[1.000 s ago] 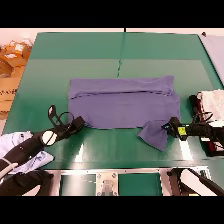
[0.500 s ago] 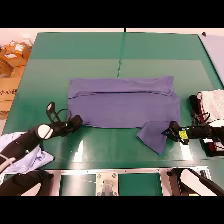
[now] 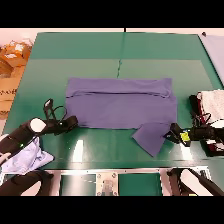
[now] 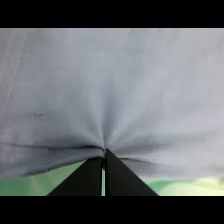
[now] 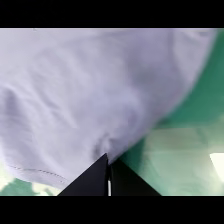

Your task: Fold the shirts.

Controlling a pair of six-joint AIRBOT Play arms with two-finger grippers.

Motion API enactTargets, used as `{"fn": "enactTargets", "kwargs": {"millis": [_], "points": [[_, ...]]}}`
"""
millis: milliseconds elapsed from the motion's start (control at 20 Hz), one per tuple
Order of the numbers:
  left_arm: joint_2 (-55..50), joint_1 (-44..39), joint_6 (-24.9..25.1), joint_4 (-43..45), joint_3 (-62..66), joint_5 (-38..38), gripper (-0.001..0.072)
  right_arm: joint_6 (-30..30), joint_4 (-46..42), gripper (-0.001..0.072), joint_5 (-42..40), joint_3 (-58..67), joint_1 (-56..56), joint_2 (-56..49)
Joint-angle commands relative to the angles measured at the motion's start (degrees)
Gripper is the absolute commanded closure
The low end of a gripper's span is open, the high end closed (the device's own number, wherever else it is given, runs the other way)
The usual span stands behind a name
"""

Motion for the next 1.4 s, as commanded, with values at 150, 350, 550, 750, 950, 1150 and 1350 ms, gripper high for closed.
{"fn": "enactTargets", "kwargs": {"millis": [150,350,550,750,950,1150,1350], "points": [[0.00,0.26,1.38,17.66,12.15,-24.90,0.0686,8.83,-13.29,0.0695,11.21,6.25,0.04,6.75],[0.00,0.26,3.32,17.86,19.04,-31.06,0.0686,8.37,-10.43,0.0695,15.78,13.64,0.09,11.78],[-0.79,0.26,5.70,18.47,23.34,-27.76,0.0687,5.92,3.72,0.0695,11.82,19.69,0.52,9.86],[-9.11,0.26,6.75,18.43,29.88,-23.63,0.0687,5.60,10.29,0.0694,3.39,24.30,5.97,0.57],[-21.33,0.28,5.75,21.14,42.25,-21.68,0.0687,5.49,11.65,0.0694,-4.83,32.50,10.54,-13.88],[-32.52,0.28,2.38,25.49,52.96,-22.62,0.0687,5.29,11.82,0.0694,-6.01,44.48,10.88,-29.94],[-40.28,1.99,-0.17,25.51,58.60,-20.98,0.0686,4.50,11.87,0.0694,-5.97,54.90,10.91,-41.33]]}}
